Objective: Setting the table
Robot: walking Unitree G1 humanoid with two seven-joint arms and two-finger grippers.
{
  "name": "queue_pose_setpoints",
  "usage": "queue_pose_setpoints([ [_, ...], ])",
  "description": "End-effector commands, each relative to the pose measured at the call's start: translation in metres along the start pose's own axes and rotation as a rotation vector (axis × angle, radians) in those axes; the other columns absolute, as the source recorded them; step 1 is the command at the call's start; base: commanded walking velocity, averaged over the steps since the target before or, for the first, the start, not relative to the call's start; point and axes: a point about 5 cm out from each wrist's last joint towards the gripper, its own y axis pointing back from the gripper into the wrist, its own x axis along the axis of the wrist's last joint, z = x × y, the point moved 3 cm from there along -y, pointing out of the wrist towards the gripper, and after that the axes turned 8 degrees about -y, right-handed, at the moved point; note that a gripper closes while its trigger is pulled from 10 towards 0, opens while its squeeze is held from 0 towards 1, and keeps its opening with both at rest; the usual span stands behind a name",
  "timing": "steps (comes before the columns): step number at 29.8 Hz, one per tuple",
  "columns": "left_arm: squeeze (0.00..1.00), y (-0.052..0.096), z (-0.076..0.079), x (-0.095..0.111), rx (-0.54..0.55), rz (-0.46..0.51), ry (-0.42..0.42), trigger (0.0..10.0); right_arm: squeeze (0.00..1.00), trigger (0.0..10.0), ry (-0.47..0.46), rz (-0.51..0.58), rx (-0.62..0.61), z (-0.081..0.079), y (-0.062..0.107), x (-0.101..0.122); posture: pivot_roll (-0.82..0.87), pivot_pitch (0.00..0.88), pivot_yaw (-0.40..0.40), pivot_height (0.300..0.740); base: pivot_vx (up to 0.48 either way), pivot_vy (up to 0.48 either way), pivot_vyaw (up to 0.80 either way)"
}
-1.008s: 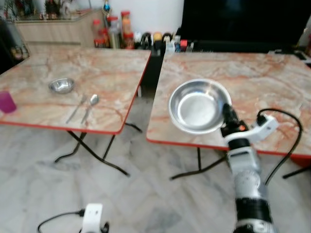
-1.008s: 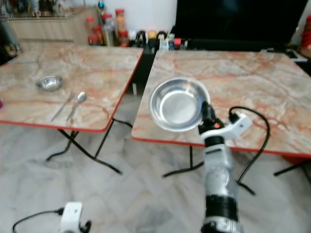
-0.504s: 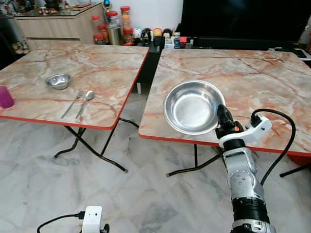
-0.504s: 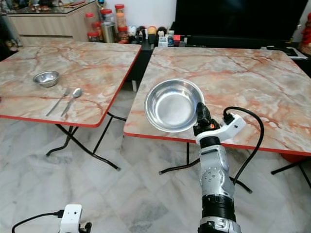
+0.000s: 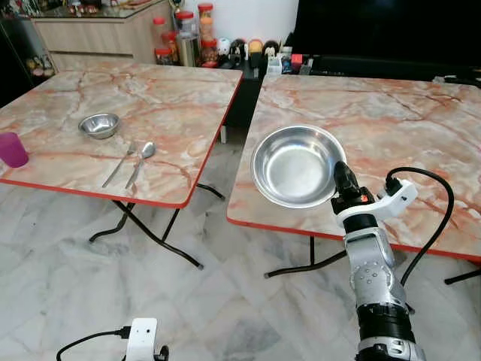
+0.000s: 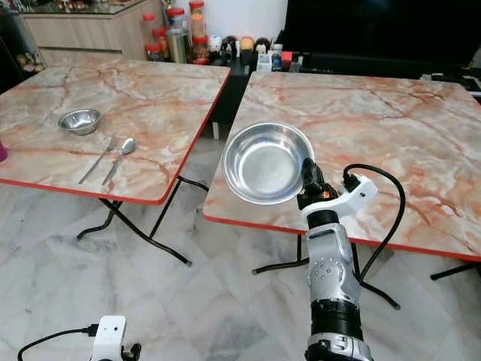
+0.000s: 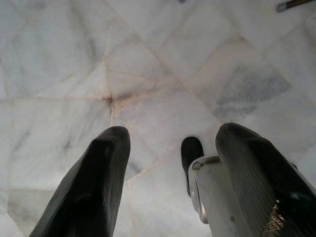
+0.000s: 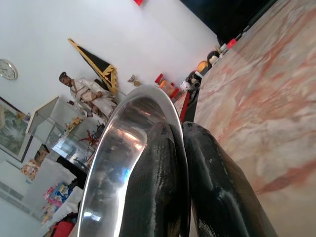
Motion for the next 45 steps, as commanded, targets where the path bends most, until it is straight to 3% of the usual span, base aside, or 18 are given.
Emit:
queue_pose_setpoints([
  [1, 0.00, 0.0002, -0.0026, -0.0012, 0.005, -0.005, 0.006, 10.0, 0.00, 10.0, 0.009, 0.013, 0.023, -0.0073, -0.0044, 0.0028, -0.02, 0.000, 0.008, 0.719, 0.277, 0.000, 0.00],
  [45, 0.00, 0.0000, 0.0023, -0.0013, -0.007, -0.009, -0.002, 10.0, 0.00, 10.0, 0.013, -0.004, 0.039, -0.0093, -0.0080, 0.0019, -0.03, 0.000, 0.003, 0.719, 0.294, 0.000, 0.00],
])
